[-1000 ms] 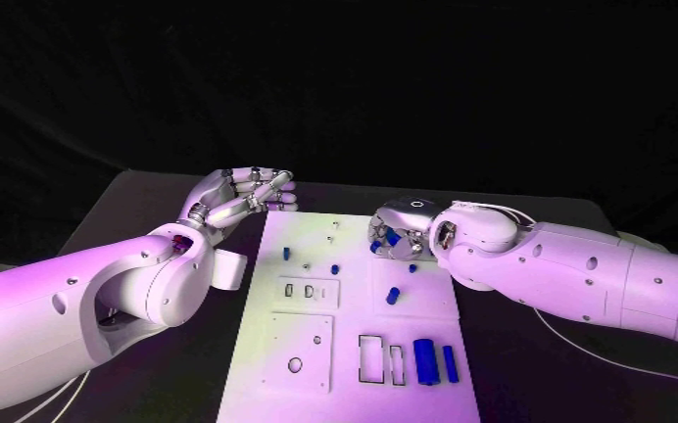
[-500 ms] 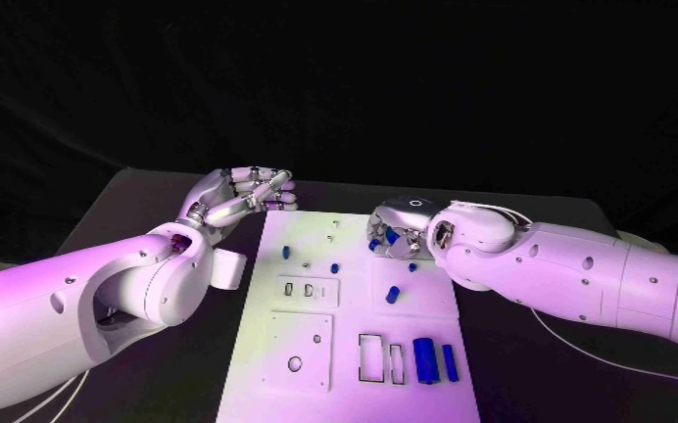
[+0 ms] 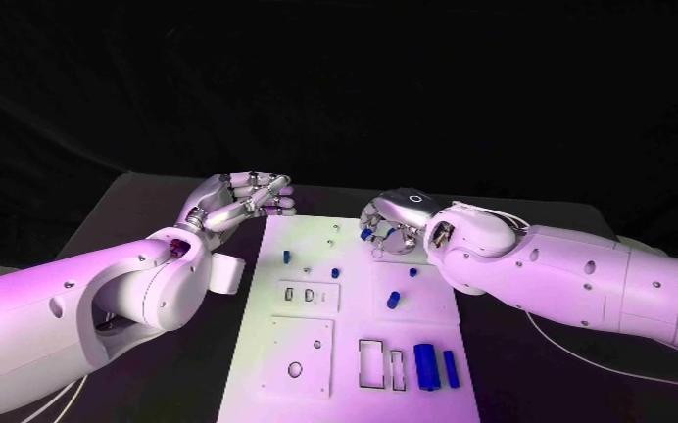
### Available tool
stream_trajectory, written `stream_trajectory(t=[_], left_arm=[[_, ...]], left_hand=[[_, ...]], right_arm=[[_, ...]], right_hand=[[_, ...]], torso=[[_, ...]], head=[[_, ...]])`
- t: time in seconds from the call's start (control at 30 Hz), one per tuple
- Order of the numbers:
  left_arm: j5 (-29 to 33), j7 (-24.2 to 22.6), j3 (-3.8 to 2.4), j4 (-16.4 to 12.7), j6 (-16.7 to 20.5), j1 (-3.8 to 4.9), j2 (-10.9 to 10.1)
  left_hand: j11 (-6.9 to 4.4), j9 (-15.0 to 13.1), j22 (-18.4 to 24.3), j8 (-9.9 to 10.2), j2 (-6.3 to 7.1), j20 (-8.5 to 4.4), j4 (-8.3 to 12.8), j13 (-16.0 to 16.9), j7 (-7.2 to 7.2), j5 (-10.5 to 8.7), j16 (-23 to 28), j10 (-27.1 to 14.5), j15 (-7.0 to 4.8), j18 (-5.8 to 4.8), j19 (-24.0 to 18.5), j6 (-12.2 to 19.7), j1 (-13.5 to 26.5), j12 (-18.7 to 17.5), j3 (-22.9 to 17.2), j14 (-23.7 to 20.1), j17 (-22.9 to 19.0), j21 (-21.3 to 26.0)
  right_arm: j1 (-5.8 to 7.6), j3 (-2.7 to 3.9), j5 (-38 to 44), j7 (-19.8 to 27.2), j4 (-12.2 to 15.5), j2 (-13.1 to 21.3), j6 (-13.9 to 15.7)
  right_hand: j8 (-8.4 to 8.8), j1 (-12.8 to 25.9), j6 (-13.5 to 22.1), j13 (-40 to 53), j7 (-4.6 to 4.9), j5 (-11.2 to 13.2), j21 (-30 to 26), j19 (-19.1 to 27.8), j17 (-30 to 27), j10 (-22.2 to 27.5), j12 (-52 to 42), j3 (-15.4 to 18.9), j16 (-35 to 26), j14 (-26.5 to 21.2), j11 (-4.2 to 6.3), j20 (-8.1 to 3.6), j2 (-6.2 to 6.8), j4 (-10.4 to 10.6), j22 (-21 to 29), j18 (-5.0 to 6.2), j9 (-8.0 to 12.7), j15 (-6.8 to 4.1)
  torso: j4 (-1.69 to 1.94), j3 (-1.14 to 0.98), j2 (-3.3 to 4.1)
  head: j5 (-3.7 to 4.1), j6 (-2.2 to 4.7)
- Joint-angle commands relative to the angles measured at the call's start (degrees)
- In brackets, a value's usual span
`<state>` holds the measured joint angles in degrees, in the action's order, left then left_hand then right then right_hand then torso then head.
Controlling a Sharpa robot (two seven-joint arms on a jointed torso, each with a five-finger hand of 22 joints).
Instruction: Assemble the parts on the task board
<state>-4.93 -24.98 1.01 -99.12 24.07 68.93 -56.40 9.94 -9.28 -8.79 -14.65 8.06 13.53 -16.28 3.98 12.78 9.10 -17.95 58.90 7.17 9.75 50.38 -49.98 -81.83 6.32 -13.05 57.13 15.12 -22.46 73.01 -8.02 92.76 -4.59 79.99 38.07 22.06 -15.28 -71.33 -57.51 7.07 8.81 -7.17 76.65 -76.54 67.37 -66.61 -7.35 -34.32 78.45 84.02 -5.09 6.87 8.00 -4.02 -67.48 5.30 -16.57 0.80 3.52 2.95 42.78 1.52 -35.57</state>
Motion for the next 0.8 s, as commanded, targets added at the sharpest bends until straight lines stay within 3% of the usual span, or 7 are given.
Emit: stream_trajectory(t=[0.03,0.4,0.53,0.8], left_arm=[[0.5,-0.2,-0.06,0.1,-1.2,0.11,0.0],[0.5,-0.2,-0.06,0.0,-1.4,0.12,0.5],[0.5,-0.1,-0.06,-0.1,-1.4,0.19,0.5],[0.5,-0.1,-0.06,-0.2,-1.4,0.48,0.6]], left_hand=[[0.20,0.0,-0.1,0.1,-0.32,0.02,-0.2,-0.1,0.47,-0.01,-0.3,-0.4,0.20,0.72,0.5,0.0,-0.5,-0.3,0.1,0.1,0.1,-0.2],[0.20,0.0,-0.1,0.1,-0.45,0.01,-0.1,-0.1,0.46,0.00,-0.3,-0.4,0.20,0.71,0.4,0.0,-0.5,-0.4,0.0,0.0,0.1,-0.2],[0.20,0.0,-0.1,0.1,-0.45,0.01,-0.1,-0.1,0.46,0.00,-0.3,-0.4,0.20,0.71,0.4,0.0,-0.5,-0.4,0.0,0.0,0.1,-0.2],[0.19,0.0,-0.1,0.1,-0.52,0.01,-0.1,-0.1,0.45,0.00,-0.3,-0.3,0.21,0.71,0.4,0.0,-0.6,-0.4,0.0,0.0,0.2,-0.2]], right_arm=[[0.11,0.03,0.4,-1.6,-1.2,-1.2,5.0],[0.19,0.08,-0.4,-2.1,-6.3,-6.0,6.7],[0.05,0.08,-1.0,-1.6,-8.1,-7.7,6.3],[-0.43,0.07,-1.8,-0.9,-10.0,-9.6,5.2]], right_hand=[[-0.25,-0.2,-0.5,0.0,0.05,0.3,0.3,-0.3,0.0,-0.4,-0.1,-0.4,0.2,2.0,0.02,-0.26,-0.57,0.0,0.0,-0.54,-0.2,-0.27],[-0.27,-0.1,-0.4,0.0,0.08,0.4,0.3,-0.2,-0.1,-0.4,0.0,-0.6,0.3,2.0,-0.01,-0.27,-0.52,0.1,0.1,-0.51,-0.3,-0.27],[-0.25,-0.1,-0.3,-0.1,0.10,0.5,0.3,-0.2,0.0,-0.3,0.0,-0.7,0.3,2.0,-0.03,-0.27,-0.47,0.1,0.0,-0.53,-0.3,-0.26],[-0.23,0.1,-0.2,-0.1,0.15,0.6,0.3,-0.2,-0.1,-0.3,0.1,-0.8,0.3,2.0,-0.08,-0.26,-0.37,0.1,-0.1,-0.54,-0.4,-0.23]], torso=[[0.07,0.00,0.18],[0.26,0.04,0.30],[0.58,0.20,0.54],[0.86,0.45,0.85]], head=[[-0.13,0.17],[-0.21,0.12],[-0.08,0.10],[0.21,0.08]])
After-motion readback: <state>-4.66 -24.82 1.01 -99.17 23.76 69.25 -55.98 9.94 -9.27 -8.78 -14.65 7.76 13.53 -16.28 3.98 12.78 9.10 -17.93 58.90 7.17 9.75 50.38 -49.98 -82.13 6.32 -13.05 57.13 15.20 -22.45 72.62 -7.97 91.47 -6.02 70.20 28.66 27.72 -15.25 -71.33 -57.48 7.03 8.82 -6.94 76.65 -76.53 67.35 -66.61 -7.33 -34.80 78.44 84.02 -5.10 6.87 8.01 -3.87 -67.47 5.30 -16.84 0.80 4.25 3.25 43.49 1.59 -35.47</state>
